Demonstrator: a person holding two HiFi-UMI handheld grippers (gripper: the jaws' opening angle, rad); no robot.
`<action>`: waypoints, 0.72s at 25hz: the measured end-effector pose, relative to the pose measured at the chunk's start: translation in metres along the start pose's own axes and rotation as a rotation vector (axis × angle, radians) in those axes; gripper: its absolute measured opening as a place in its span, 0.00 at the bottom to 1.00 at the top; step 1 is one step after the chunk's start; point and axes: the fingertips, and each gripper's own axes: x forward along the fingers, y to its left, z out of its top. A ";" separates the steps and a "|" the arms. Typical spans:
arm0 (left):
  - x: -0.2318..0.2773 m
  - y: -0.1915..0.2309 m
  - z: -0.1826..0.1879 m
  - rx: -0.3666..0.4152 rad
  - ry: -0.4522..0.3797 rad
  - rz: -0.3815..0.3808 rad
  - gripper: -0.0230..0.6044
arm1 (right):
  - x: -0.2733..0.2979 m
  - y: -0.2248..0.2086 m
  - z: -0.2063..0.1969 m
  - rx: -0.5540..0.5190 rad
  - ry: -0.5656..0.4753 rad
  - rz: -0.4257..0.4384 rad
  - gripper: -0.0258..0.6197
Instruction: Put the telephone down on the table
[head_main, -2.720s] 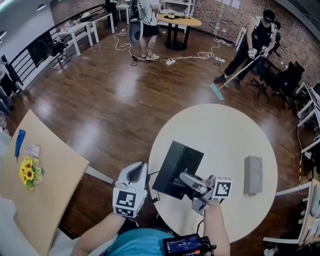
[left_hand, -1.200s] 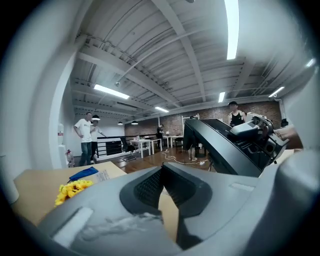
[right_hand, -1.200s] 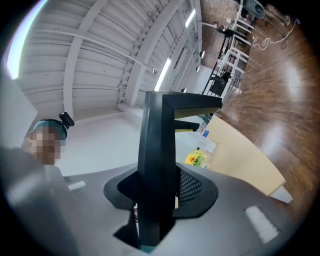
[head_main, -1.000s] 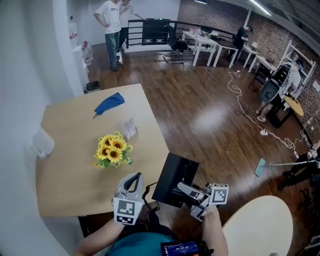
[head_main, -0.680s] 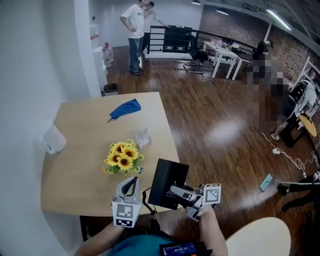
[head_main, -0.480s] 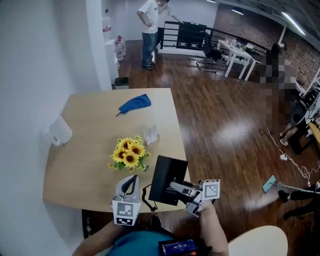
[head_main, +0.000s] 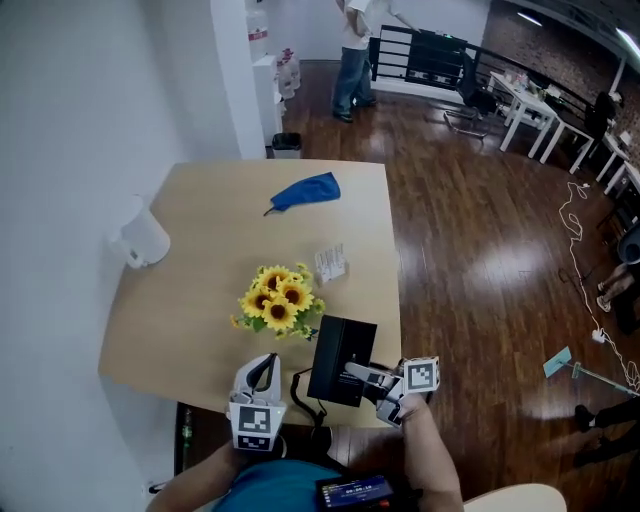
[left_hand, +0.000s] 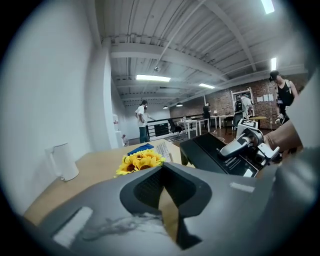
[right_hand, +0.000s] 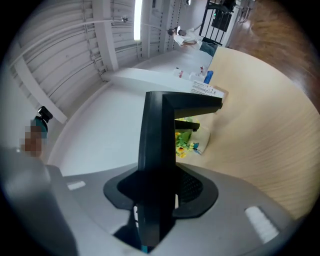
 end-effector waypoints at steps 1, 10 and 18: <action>0.001 -0.001 -0.001 0.007 0.008 -0.002 0.06 | 0.000 -0.008 0.001 0.007 0.001 -0.002 0.27; 0.013 -0.011 -0.018 0.033 0.067 -0.057 0.06 | 0.003 -0.050 0.001 0.057 0.020 -0.019 0.27; 0.027 -0.022 -0.027 0.024 0.102 -0.104 0.06 | 0.004 -0.084 -0.009 0.108 0.024 -0.047 0.27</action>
